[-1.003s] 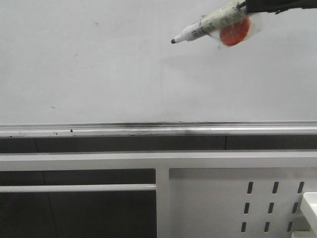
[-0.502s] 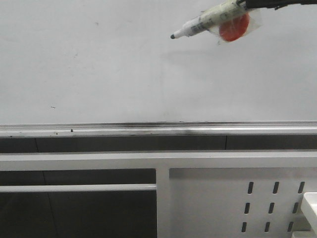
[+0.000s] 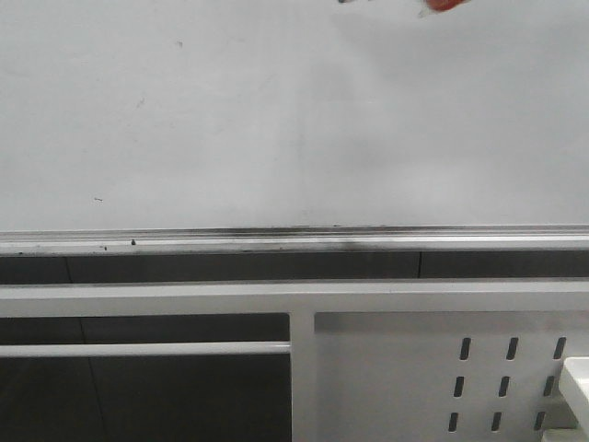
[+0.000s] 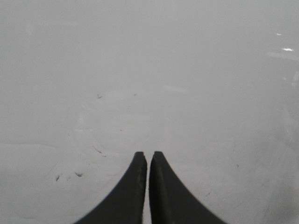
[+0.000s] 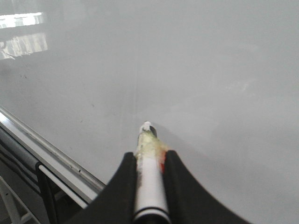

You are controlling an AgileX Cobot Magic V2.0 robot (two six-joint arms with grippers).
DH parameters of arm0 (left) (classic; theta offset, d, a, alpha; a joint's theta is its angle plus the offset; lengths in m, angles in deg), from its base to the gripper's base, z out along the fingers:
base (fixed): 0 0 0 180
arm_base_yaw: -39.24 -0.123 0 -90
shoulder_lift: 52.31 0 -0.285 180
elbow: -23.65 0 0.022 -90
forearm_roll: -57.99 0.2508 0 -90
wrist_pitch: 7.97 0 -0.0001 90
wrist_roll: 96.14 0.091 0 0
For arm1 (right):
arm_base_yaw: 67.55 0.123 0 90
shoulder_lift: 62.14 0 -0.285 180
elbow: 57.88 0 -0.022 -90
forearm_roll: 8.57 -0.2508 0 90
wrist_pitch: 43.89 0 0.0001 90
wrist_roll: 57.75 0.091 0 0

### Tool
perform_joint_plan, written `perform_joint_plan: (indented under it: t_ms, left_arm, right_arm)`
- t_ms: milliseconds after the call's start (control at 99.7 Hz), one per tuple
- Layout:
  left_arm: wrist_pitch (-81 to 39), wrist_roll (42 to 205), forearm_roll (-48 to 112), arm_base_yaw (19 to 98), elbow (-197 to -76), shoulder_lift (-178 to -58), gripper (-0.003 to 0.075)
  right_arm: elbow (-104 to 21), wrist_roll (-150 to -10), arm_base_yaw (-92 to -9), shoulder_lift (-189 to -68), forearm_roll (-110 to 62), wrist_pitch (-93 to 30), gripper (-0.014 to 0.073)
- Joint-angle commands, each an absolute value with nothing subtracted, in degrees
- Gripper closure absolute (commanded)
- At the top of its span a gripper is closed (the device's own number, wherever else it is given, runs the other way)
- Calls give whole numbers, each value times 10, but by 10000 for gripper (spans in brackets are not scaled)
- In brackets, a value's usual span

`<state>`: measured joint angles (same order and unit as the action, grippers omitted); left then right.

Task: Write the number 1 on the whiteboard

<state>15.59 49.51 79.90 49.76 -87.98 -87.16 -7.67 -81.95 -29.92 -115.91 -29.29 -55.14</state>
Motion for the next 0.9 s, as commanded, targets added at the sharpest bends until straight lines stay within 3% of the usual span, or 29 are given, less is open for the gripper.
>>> perform_joint_plan:
  t_ms: [0,391,572,823,893]
  left_arm:
    - [203,489,791,495,-896,-874,740]
    - [204,489,795,495,-896,-874,740]
    - [222,489,819,495,-896,-874,740]
    - [349,383,1256,495,-926,-899,738]
    - [365,371,1368,495,-932,-930,706]
  right_arm:
    - [-106,-834,-304,-1172,-290,-596,664]
    - [-86,-839,-344,-1318,-321,-585,664]
    - [-93,-825,-301,-1308,-320,-576,664]
    - [-204,-825,-242,-1304,-236,-330,664]
    - [-236,-825,-242,-1313,-228,-273,664]
